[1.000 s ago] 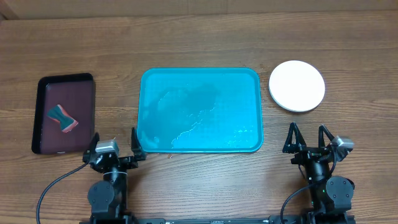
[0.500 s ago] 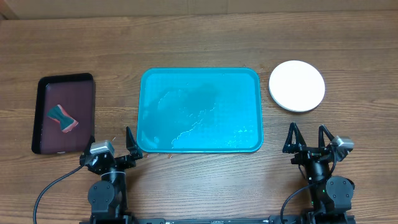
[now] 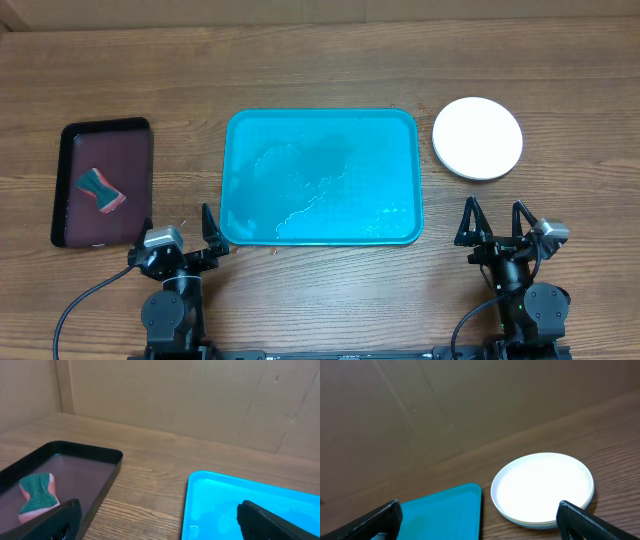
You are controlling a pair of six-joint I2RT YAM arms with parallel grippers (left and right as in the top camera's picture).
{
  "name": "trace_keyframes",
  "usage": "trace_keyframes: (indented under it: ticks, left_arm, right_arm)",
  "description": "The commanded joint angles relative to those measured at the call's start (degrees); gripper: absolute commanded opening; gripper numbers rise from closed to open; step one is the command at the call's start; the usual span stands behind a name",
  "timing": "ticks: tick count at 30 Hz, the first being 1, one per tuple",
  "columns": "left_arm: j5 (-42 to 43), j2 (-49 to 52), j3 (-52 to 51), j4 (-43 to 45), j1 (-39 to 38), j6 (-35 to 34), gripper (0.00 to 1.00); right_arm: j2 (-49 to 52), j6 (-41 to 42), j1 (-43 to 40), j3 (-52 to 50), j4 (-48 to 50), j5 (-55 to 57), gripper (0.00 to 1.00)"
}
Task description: Clean dirty plates on tray and stack at the side
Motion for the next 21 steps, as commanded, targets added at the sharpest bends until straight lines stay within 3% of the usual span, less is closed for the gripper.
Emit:
trace_keyframes:
  ticks: [1,17,21]
  left_arm:
    - [-1.1,-0.7,-0.2,0.1,-0.2,-0.4,1.00]
    - [-1.2,-0.7,-0.2,0.1,-0.2,-0.4,1.00]
    - [-1.2,-0.7,-0.2,0.1,-0.2,-0.4,1.00]
  right_arm:
    - [-0.6,-0.1,-0.2,-0.6,0.4,0.0,1.00]
    - [-0.6,-3.3,-0.1,-0.6,0.5,2.1,1.00]
    - [-0.6,-12.3,-0.1,-0.6,0.3,1.0,1.00]
